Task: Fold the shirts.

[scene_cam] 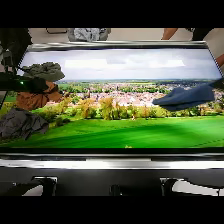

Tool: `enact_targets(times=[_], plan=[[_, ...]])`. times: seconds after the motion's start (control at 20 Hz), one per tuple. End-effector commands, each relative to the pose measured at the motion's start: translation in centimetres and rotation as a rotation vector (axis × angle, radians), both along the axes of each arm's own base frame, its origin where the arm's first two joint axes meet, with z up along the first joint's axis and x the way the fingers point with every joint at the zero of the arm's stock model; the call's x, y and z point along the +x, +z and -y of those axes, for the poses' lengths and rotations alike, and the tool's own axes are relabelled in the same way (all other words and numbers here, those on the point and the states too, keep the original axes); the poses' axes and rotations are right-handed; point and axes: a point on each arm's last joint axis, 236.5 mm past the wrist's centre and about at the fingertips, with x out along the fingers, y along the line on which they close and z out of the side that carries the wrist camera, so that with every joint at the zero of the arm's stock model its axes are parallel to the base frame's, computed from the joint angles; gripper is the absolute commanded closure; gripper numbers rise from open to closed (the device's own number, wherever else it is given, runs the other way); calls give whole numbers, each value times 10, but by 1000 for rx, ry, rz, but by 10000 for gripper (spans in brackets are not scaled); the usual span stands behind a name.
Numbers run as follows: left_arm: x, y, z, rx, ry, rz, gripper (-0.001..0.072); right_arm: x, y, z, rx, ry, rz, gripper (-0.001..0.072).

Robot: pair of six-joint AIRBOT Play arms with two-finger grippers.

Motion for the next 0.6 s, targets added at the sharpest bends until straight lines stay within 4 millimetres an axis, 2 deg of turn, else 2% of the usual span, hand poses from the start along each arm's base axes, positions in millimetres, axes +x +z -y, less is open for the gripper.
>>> enact_targets(times=[0.0, 0.1, 0.2, 0.35, 0.45, 0.55], plan=[[-1, -1, 2, -10, 4, -6, 683, -45, -16, 80, -85, -182, -83, 669], [-1, -1, 2, -13, 9, -8, 683, -72, -24, 114, -119, -264, -134, 669], [-1, -1, 2, -13, 9, -8, 683, -102, -33, 139, -136, -330, -193, 668], [-1, 0, 5, -27, 5, -8, 683, -162, -62, 155, -146, -395, -416, 668], [-1, 1, 9, -43, 1, -8, 683, -204, -94, 154, -140, -436, -614, 669], [-2, 3, 12, -59, -4, -8, 683, -226, -131, 127, -43, -440, -732, 669]])
